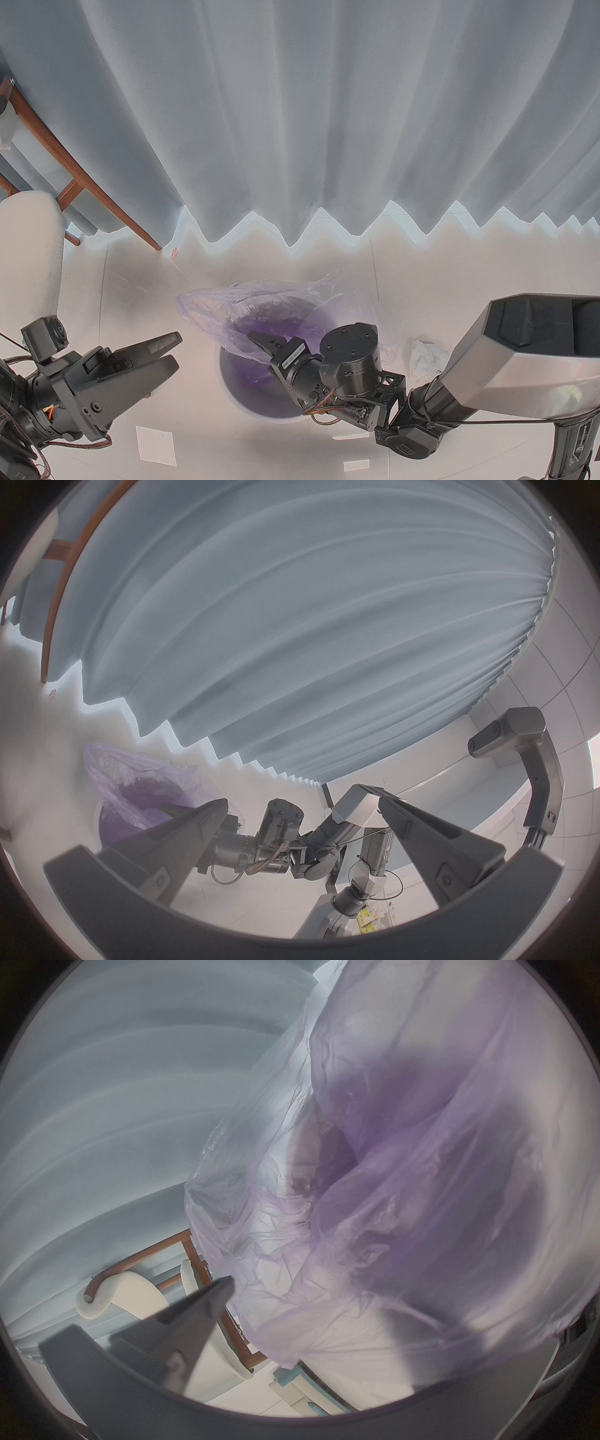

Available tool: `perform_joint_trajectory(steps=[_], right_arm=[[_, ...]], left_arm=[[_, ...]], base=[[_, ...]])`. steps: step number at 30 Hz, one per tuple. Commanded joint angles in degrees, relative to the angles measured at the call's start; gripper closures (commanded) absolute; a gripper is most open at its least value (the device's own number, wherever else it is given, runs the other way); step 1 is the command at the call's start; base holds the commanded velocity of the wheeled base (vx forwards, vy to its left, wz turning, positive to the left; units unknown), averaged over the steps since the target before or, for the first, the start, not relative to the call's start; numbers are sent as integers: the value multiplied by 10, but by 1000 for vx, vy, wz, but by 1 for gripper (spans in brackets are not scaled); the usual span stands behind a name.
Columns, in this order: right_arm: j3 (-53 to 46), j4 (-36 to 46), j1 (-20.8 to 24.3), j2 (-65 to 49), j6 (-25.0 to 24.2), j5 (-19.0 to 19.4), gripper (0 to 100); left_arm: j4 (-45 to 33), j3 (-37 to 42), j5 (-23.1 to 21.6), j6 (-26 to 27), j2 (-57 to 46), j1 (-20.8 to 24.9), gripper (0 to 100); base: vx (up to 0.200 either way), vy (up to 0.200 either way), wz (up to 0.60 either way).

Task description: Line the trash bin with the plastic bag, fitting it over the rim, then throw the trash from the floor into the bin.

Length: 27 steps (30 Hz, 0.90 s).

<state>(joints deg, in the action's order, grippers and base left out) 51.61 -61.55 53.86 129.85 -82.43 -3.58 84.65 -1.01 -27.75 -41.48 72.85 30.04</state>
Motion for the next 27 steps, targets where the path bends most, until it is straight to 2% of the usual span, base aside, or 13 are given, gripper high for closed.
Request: perform_joint_trajectory(steps=[1,7,8,12,13,14,18,20,21,23,24,25,27], right_arm=[[-6,3,3,-6,2,-1,100],[-20,39,20,-12,39,-1,100],[-39,61,33,-11,86,-2,100],[-115,64,49,-21,202,-2,100],[-115,64,49,-21,202,-2,100],[-145,63,47,-29,250,-2,100],[-208,59,25,-44,355,-2,100],[-244,42,12,-53,416,-1,100],[-248,39,9,-54,424,-2,100],[-281,-1,-14,-54,494,-2,100],[-284,-6,-17,-54,502,-2,100],[-295,-33,-31,-54,542,-3,100],[-296,-50,-38,-54,567,-5,100]], left_arm=[[1,10,1,1,0,2,0],[3,-5,3,-5,9,-9,0],[1,-24,5,-15,25,-27,0],[-1,-55,-2,-61,49,-104,0],[-1,-55,-2,-61,49,-104,0],[-1,-65,-4,-76,53,-126,0],[-14,-82,-28,-93,66,-169,0],[-26,-91,-43,-92,70,-195,0],[-30,-92,-45,-91,70,-197,0],[-59,-101,-49,-76,69,-204,0],[-63,-102,-49,-72,68,-204,0],[-85,-102,-49,-44,64,-204,0],[-106,-107,-49,-8,64,-204,0]], base=[[0,0,0],[0,0,0],[0,0,0],[0,0,0],[0,0,0],[0,0,0],[0,0,0],[0,0,0],[0,0,0],[0,0,0],[0,0,0],[0,0,0],[0,0,0]])
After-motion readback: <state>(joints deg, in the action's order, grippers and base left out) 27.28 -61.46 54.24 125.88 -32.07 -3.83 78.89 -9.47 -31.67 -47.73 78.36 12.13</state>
